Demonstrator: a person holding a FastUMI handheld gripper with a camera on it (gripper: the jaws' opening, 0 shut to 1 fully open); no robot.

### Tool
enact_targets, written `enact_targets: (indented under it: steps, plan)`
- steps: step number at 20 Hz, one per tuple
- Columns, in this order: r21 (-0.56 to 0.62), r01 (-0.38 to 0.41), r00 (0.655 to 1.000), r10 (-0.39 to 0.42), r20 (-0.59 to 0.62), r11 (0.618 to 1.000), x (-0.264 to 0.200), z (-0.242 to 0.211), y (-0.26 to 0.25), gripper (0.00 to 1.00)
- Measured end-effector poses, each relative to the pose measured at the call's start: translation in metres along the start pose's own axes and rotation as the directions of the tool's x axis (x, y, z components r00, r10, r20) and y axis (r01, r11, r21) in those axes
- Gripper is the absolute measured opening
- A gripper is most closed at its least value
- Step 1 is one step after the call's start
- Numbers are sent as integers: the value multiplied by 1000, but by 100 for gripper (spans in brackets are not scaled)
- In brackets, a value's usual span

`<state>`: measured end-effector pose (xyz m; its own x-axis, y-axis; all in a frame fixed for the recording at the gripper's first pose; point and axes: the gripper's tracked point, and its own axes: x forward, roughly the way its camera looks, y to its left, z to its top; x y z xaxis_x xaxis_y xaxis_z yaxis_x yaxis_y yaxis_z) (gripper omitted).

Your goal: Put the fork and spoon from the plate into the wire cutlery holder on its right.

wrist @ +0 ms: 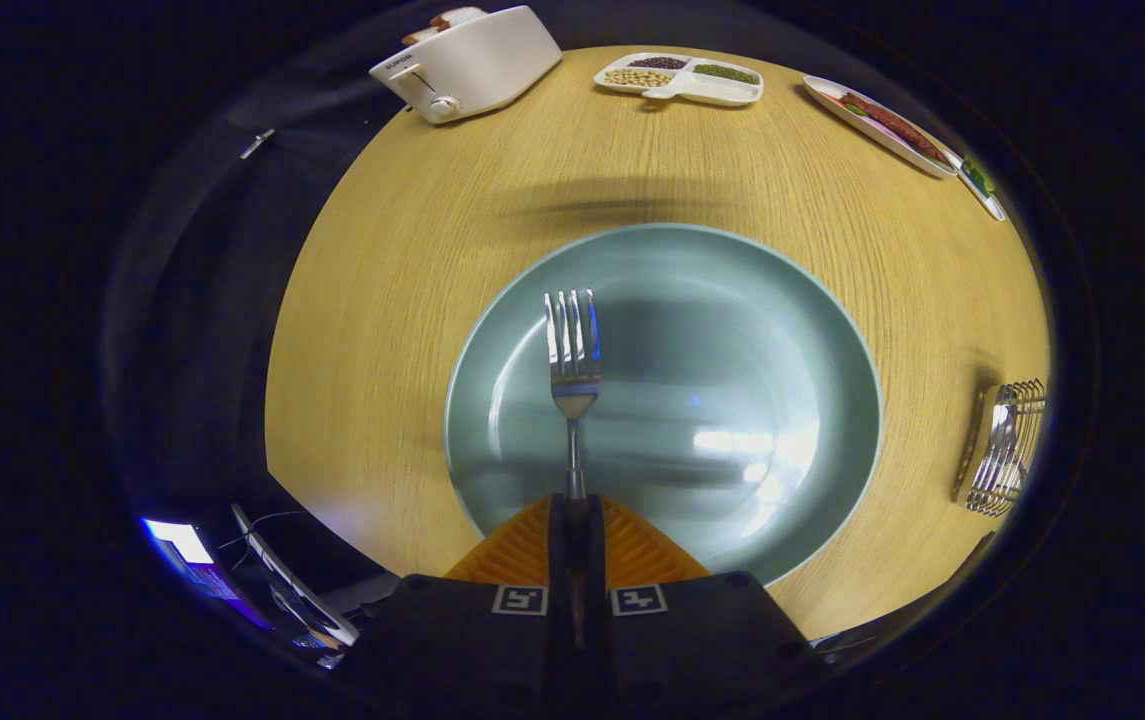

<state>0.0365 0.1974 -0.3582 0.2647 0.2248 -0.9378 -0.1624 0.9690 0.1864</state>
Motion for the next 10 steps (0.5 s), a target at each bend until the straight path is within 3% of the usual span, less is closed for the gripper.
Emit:
enact_targets:
  steps: [10]
  plan:
    - [-109, -27, 999, 30, 33, 994, -95, 11, -46, 8]
